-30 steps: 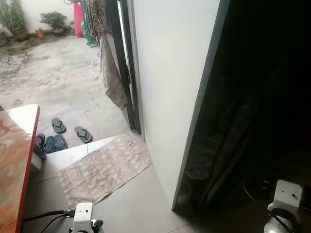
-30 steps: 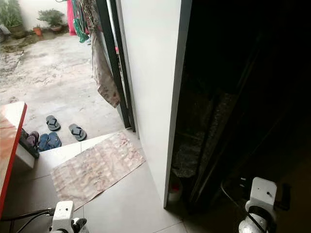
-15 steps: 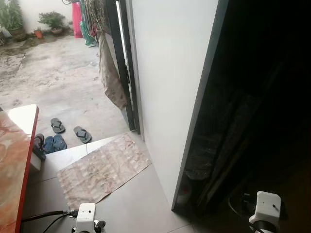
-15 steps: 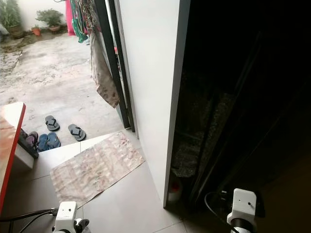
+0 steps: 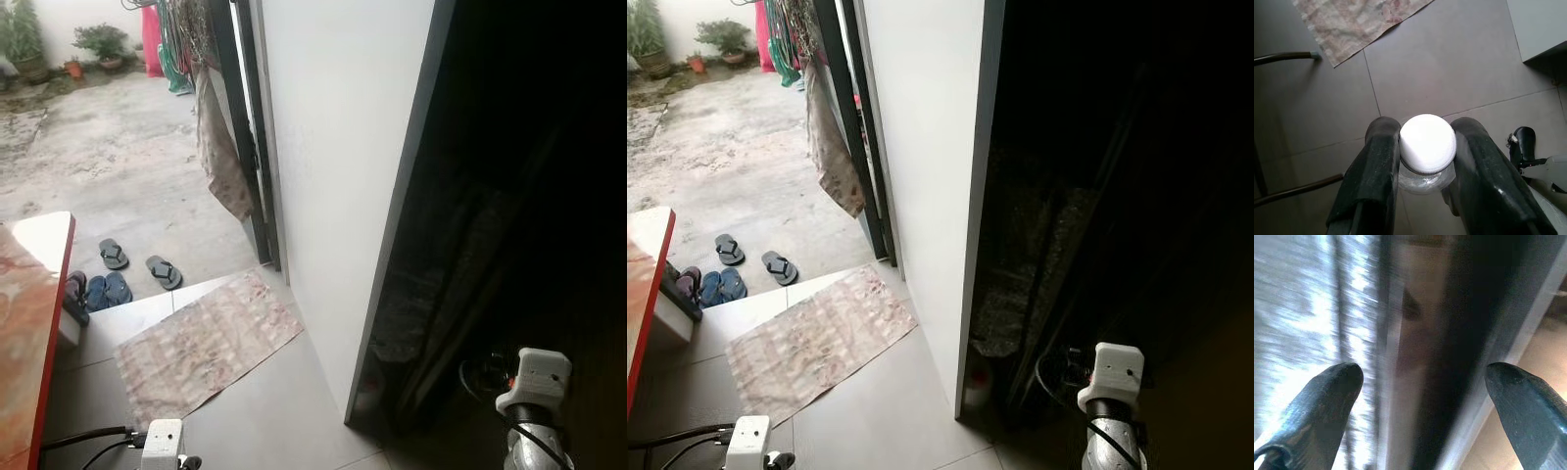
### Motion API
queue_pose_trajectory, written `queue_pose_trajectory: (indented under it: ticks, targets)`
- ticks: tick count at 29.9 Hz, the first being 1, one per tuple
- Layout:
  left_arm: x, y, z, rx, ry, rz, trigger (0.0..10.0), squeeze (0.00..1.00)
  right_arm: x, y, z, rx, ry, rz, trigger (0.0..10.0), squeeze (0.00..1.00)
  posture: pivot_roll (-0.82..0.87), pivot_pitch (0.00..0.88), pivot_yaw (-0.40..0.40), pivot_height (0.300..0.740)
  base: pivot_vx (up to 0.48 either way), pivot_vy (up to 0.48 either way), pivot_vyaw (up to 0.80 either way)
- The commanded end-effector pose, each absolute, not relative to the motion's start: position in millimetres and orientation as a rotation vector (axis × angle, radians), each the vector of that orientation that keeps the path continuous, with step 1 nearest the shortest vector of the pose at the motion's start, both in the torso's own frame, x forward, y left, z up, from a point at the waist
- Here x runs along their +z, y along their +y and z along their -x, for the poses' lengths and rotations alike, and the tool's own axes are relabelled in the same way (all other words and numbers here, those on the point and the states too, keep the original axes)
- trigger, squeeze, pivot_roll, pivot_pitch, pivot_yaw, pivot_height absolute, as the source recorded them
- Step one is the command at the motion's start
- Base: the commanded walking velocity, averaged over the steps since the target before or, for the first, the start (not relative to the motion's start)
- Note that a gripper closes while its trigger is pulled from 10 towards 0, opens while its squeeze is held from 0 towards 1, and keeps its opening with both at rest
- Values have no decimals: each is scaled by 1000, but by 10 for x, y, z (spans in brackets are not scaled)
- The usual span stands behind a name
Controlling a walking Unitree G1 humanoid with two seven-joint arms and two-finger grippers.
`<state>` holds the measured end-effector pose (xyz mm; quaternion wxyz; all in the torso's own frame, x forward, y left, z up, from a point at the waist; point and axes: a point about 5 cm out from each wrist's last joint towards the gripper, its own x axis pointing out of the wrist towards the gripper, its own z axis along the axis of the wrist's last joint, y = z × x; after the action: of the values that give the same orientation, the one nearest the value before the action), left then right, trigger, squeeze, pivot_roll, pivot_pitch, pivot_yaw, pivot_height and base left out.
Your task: Restocking fridge
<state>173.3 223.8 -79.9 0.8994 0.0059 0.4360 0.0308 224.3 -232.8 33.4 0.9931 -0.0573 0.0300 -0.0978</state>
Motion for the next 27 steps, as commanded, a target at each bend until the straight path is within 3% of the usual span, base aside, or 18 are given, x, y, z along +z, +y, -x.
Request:
queue_pose_trajectory:
  ticks: [1, 9, 10, 27]
  targets:
    - [-821, 2292, -1663, 74, 929, -15, 10000, 0, 316, -2358, -2176, -207, 77, 111, 10000, 494, -99, 25, 17, 740, 0, 0, 0]
    - [-830, 2311, -1635, 70, 944, -24, 10000, 0, 173, -2424, -1980, -229, 150, 114, 10000, 525, -99, 30, 19, 740, 0, 0, 0]
    - [-831, 2314, -1633, 72, 945, -22, 10000, 0, 206, -2410, -2003, -214, 136, 104, 10000, 1000, -98, 31, 18, 740, 0, 0, 0]
    - [-861, 2212, -1618, 63, 949, -20, 10000, 0, 506, -2268, -2414, -117, 20, 81, 10000, 1000, -91, 41, 11, 740, 0, 0, 0]
